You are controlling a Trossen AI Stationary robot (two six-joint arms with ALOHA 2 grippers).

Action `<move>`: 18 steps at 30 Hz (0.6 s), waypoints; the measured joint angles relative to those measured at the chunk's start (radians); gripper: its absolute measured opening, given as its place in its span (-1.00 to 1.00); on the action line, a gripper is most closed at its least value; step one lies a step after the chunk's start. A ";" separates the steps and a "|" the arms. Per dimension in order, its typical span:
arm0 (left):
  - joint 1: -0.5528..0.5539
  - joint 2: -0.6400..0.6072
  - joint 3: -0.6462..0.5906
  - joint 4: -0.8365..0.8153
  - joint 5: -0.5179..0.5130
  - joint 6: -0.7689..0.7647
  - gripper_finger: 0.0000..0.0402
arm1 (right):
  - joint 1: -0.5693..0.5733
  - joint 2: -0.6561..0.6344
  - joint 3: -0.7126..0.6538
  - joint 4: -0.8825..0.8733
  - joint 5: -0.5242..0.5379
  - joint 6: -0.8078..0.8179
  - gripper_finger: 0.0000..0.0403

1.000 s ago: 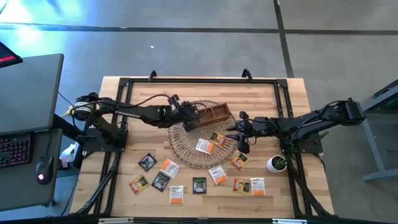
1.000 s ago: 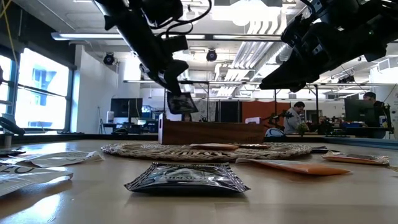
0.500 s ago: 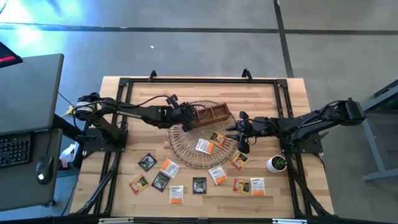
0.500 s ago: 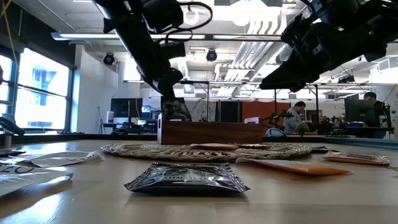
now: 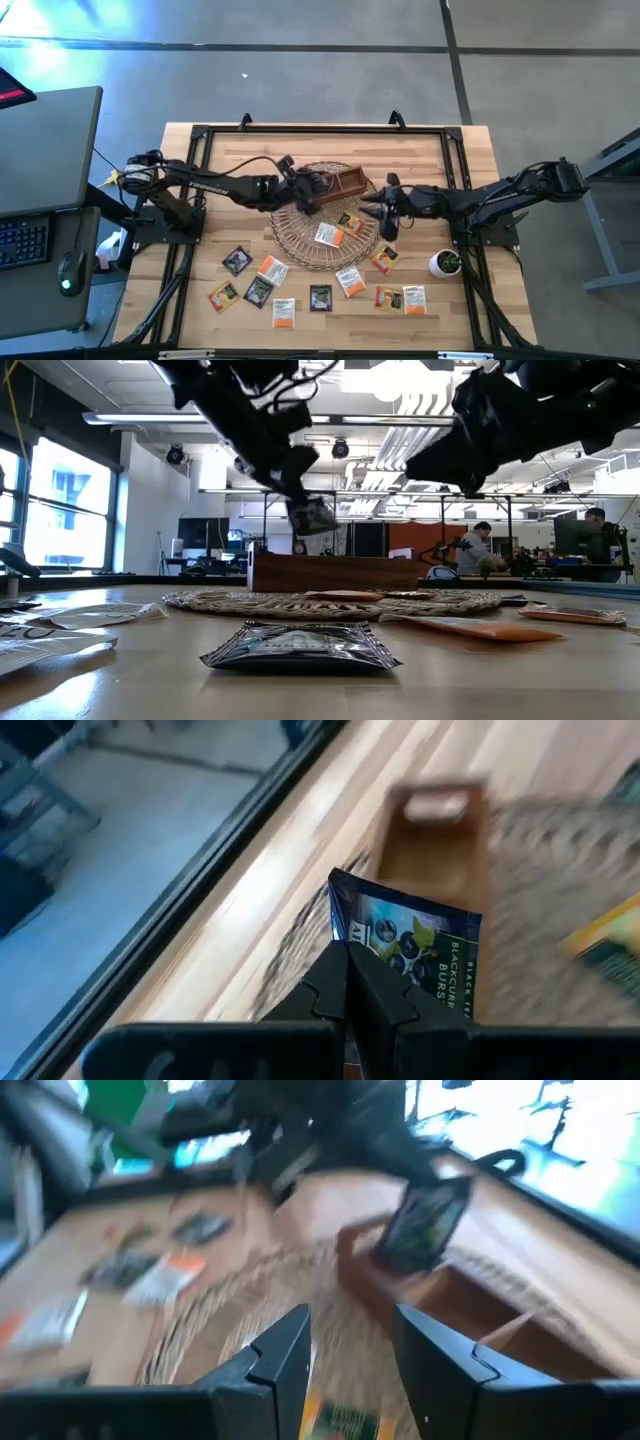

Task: Pick & Place Tea
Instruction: Put the violet tea bag into the left section of the brown wooden organizer

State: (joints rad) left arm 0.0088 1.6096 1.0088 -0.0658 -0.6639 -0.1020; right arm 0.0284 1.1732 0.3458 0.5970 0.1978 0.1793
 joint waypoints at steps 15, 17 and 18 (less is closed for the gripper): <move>-0.123 0.000 0.000 0.312 0.006 -0.005 -1.00 | -0.005 0.000 0.000 0.027 0.121 0.256 -0.32; -0.123 0.000 0.000 0.342 0.036 -0.007 -1.00 | -0.005 0.000 0.000 0.042 0.103 0.279 -0.32; -0.121 0.000 0.000 0.349 0.048 -0.007 -1.00 | -0.005 0.000 0.000 0.050 0.084 0.289 -0.32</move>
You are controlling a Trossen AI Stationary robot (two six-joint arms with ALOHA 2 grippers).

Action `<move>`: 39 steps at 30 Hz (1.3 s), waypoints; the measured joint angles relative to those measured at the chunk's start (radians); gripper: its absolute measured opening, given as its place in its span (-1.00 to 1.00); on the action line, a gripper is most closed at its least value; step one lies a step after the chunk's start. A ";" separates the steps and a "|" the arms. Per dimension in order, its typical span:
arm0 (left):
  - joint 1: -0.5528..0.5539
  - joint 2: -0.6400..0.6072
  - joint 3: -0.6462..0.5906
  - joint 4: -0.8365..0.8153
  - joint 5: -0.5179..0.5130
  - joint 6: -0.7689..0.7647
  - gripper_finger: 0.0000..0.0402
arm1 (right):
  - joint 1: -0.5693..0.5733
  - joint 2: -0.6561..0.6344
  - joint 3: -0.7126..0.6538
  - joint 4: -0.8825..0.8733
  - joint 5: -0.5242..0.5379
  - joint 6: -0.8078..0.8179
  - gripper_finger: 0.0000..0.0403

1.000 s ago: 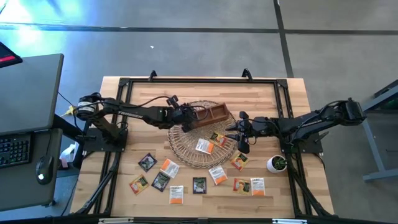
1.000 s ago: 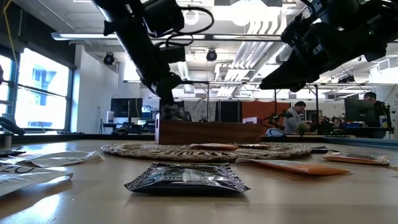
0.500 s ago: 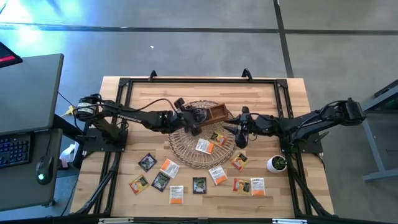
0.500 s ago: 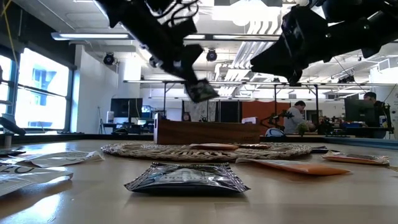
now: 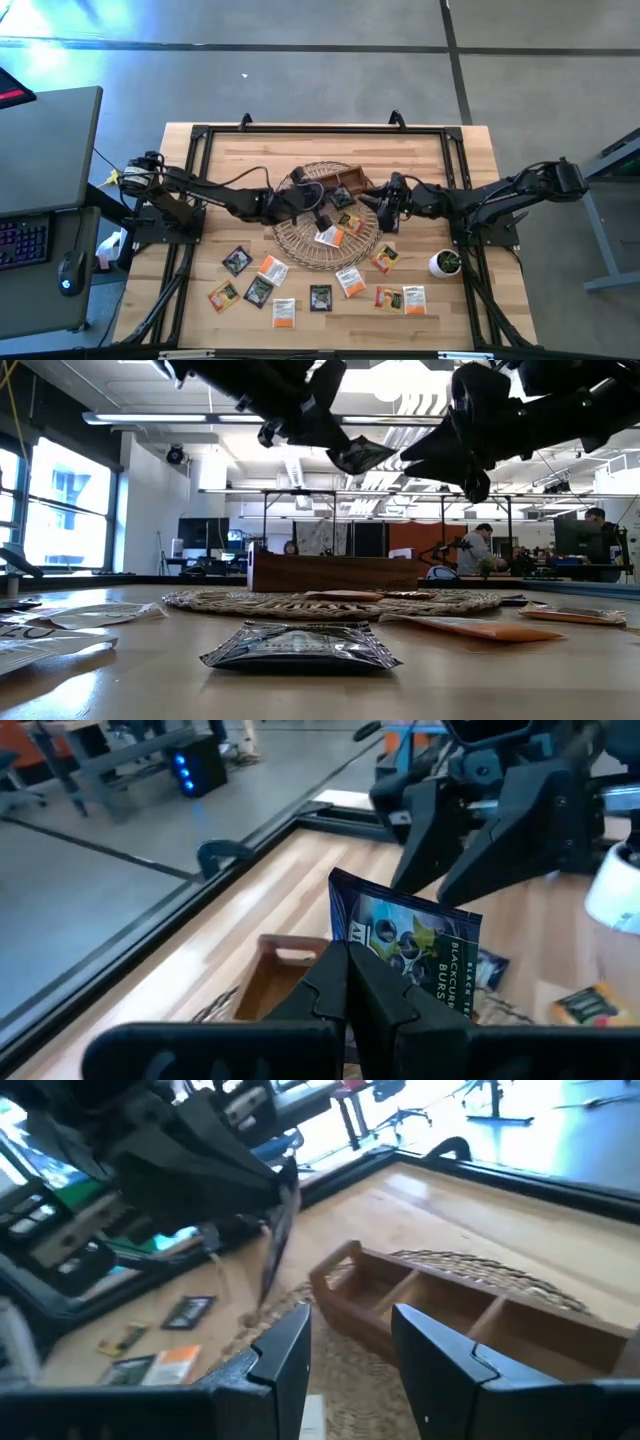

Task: Pick & Place Tea
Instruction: Put the violet tea bag into the left section of the brown wooden organizer

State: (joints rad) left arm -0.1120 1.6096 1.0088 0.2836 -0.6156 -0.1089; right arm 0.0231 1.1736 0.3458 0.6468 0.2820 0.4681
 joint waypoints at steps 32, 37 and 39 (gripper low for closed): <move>0.000 0.000 0.000 -0.007 0.003 -0.008 -1.00 | 0.008 0.264 0.000 0.481 -0.049 0.070 -0.32; 0.000 0.000 0.000 0.008 -0.002 -0.008 -1.00 | 0.008 0.267 0.000 0.469 -0.048 0.049 -0.42; 0.000 0.000 0.000 0.011 -0.002 -0.008 -1.00 | 0.008 0.267 0.000 0.468 -0.047 0.047 -0.52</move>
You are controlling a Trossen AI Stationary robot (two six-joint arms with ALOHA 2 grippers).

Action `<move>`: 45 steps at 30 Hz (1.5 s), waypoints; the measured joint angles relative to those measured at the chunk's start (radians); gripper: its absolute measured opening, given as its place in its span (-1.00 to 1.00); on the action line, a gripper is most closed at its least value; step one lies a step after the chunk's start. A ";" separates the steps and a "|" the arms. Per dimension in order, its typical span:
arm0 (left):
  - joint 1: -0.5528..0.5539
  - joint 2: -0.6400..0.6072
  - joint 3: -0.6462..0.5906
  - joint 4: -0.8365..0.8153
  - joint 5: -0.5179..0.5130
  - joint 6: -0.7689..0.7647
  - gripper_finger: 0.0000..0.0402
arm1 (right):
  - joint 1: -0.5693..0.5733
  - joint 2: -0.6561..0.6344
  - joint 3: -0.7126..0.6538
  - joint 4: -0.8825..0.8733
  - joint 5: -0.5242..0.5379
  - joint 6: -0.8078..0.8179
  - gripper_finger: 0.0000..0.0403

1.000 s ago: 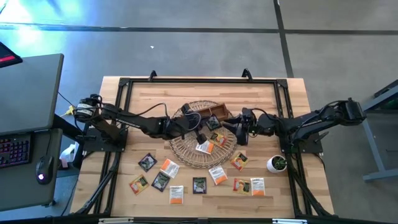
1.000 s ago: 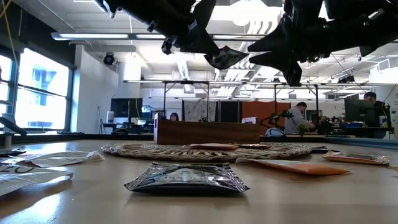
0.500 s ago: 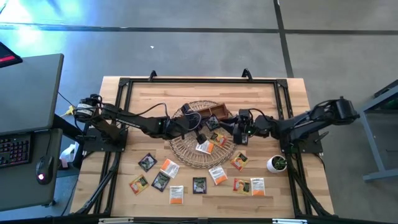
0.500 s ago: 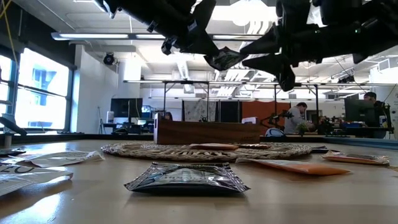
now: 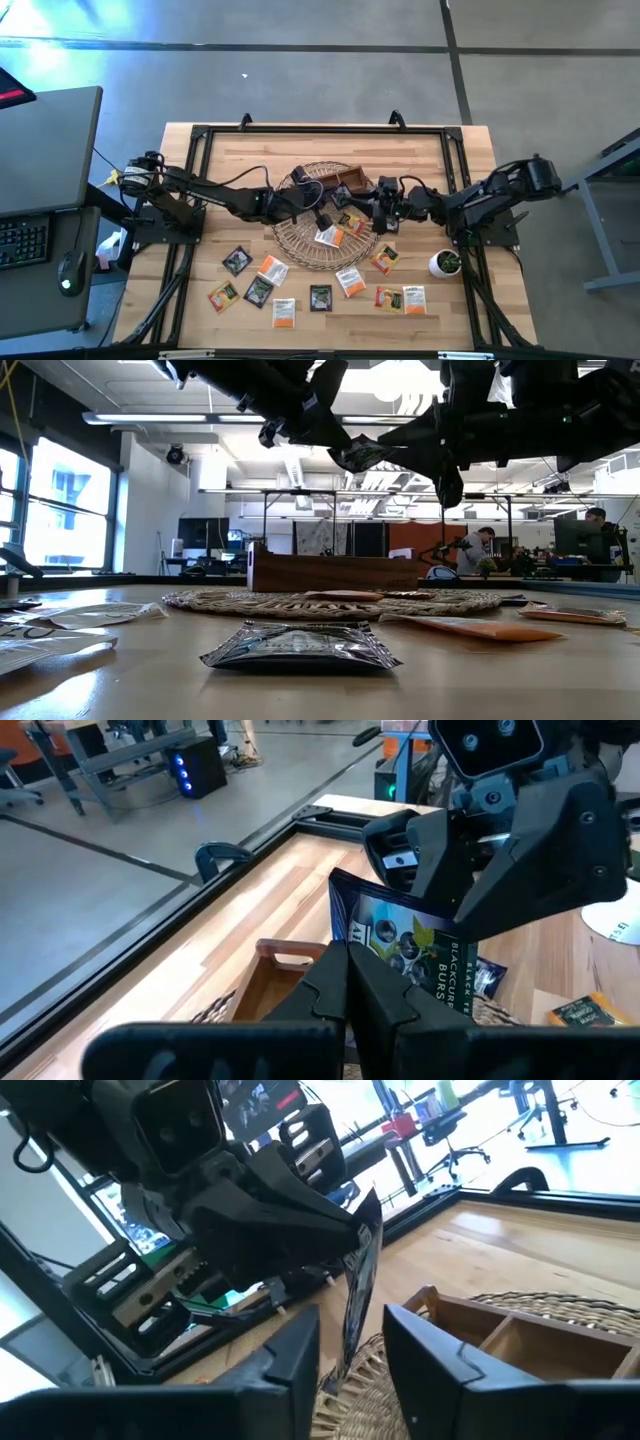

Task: Pick & Place Tea
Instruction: Put the violet tea bag into the left section of the brown wooden organizer

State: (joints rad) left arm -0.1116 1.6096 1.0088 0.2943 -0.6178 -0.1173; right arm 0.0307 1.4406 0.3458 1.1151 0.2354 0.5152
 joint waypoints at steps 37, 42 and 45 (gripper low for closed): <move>-0.007 0.000 0.000 -0.082 0.370 0.218 -0.22 | -0.106 0.000 0.000 -0.317 -0.495 -0.201 -0.99; -0.007 0.000 0.000 -0.055 0.454 0.192 -0.22 | -0.106 0.000 0.000 -0.328 -0.507 -0.193 -0.99; -0.006 0.000 0.000 -0.058 0.454 0.155 -0.22 | -0.106 0.000 0.000 -0.324 -0.506 -0.199 -0.99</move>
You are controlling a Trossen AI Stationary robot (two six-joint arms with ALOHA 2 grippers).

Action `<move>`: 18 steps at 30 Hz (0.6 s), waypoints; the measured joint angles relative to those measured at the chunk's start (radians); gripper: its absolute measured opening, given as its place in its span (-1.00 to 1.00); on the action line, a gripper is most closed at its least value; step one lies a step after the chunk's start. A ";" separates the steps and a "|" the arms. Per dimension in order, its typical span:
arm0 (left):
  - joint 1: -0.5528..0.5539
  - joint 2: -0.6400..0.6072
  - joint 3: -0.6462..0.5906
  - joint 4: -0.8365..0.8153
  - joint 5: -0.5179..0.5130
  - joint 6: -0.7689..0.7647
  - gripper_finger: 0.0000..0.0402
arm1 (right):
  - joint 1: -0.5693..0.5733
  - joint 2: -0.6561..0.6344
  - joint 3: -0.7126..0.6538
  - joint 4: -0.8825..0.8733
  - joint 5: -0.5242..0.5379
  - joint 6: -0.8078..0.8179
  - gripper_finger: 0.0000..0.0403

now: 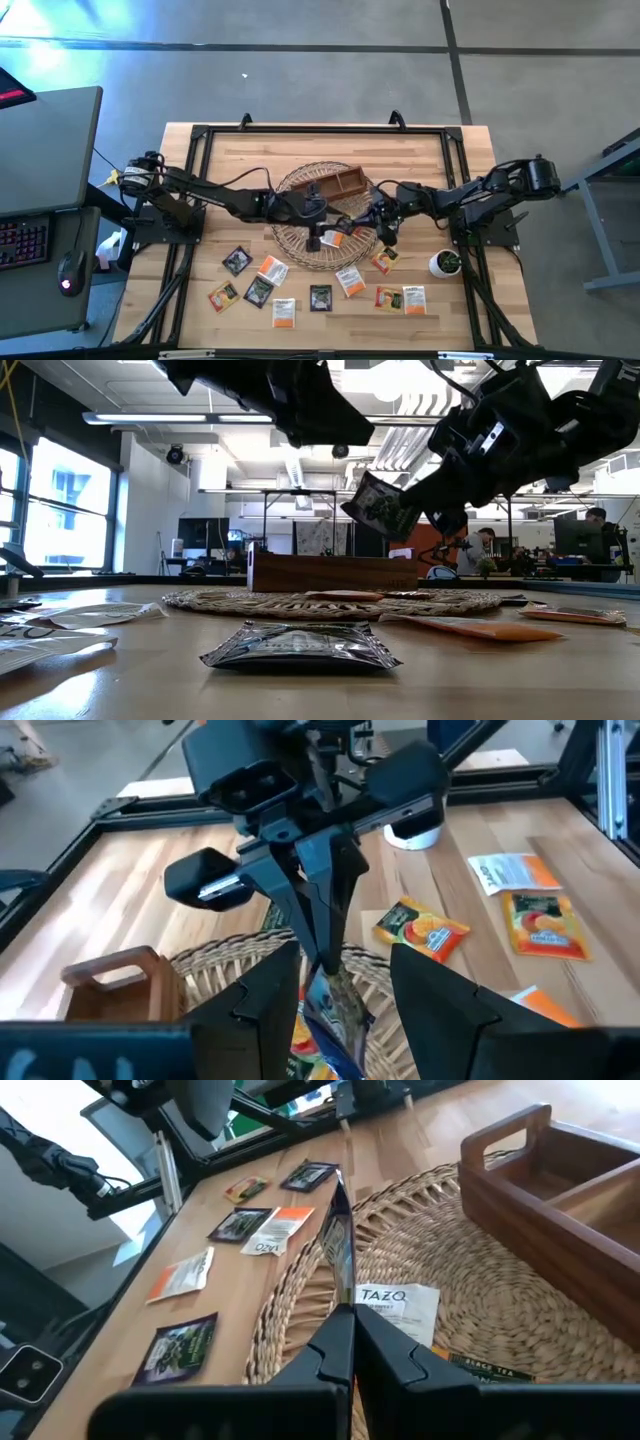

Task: Pick & Place Tea
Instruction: Put the violet tea bag into the left section of the brown wooden organizer

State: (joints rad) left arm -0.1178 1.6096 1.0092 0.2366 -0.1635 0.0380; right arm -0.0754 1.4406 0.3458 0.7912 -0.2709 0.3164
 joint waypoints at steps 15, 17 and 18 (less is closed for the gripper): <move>0.021 0.190 0.159 -0.083 -0.011 0.010 -0.22 | 0.004 0.000 0.001 0.050 -0.041 -0.003 -0.98; 0.026 0.205 0.197 -0.130 -0.011 0.011 -0.22 | 0.004 0.000 0.001 0.047 -0.043 -0.004 -0.99; 0.026 0.206 0.208 -0.175 -0.010 0.010 -0.22 | 0.004 0.000 0.001 0.046 -0.042 -0.008 -0.99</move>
State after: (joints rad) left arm -0.0917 1.8153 1.2167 0.0615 -0.1738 0.0478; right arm -0.0715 1.4406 0.3466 0.8375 -0.3133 0.3086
